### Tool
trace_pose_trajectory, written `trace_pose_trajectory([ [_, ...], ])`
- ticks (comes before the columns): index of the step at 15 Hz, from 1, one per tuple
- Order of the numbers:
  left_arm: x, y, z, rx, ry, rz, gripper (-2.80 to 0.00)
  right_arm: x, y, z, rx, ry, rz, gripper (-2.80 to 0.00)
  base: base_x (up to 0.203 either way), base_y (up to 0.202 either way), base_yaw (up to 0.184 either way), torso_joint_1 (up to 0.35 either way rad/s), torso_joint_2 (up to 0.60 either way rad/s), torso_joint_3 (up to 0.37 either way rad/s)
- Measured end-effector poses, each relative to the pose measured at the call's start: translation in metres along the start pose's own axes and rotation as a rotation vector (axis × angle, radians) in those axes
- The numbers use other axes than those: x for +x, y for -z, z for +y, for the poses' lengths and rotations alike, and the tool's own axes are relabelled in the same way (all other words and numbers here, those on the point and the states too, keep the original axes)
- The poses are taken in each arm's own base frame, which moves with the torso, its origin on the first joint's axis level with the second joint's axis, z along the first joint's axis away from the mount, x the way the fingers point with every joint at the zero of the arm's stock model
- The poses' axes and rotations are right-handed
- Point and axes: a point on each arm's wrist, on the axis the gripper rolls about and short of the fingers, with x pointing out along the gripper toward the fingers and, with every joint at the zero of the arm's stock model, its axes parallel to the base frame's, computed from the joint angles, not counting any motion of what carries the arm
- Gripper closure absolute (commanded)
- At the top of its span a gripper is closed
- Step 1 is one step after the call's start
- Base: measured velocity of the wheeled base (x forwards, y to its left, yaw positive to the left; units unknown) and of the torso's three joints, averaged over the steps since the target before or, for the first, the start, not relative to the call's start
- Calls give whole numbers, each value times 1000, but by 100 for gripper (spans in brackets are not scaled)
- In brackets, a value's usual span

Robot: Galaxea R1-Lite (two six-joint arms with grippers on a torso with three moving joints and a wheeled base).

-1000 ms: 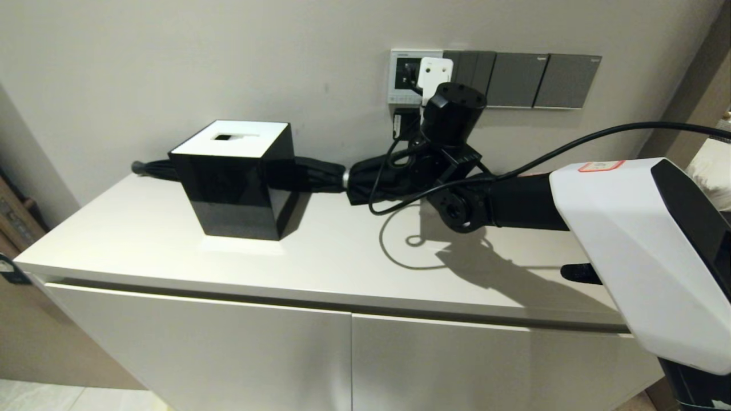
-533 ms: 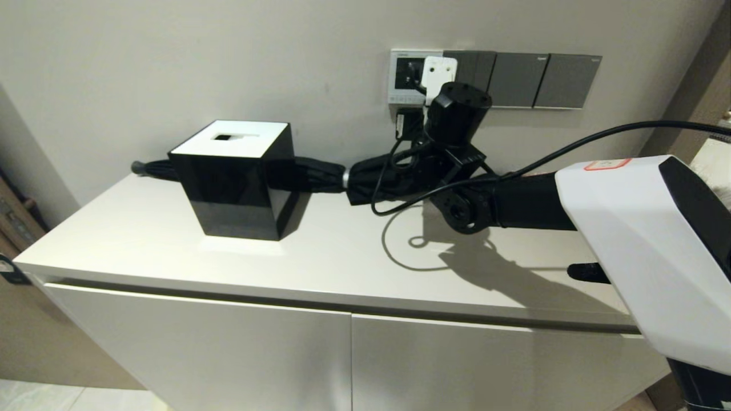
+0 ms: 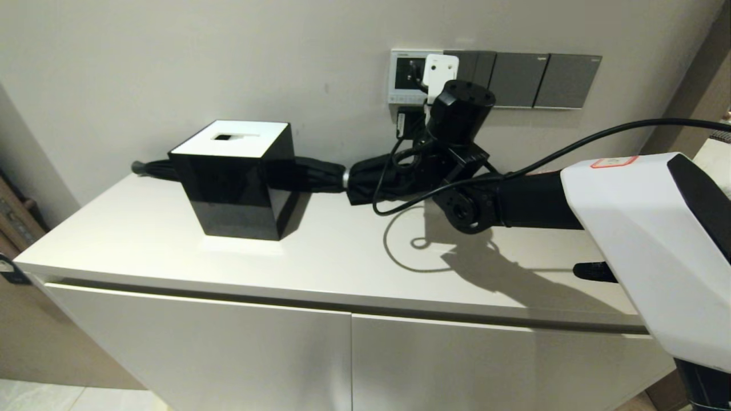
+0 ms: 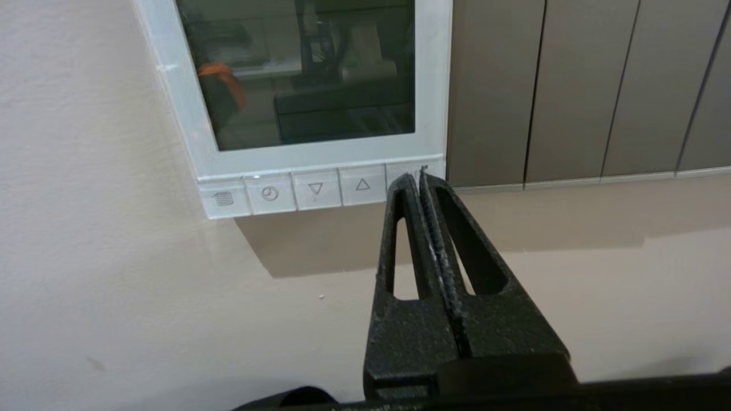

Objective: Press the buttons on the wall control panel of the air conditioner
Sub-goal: Turn on the central air conditioner

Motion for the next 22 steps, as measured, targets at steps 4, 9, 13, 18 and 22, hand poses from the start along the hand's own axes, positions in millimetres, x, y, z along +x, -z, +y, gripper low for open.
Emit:
trace_pose_trajectory([
  [4,0,0,0,0,0,1,0,3,2,1,1,-6,-6,0,0,0,0,0,0,0],
  [9,0,0,0,0,0,0,0,7,6,5,-3,-7,-3,0,0,0,0,0,0,0],
  [13,0,0,0,0,0,0,0,6,7,6,-3,-12,-3,0,0,0,0,0,0,0],
  [18,0,0,0,0,0,0,0,-6,-3,13,11,-37,-3,0,0,0,0,0,0,0],
  [22,0,0,0,0,0,0,0,-14,-10,18,20,-57,-5,0,0,0,0,0,0,0],
])
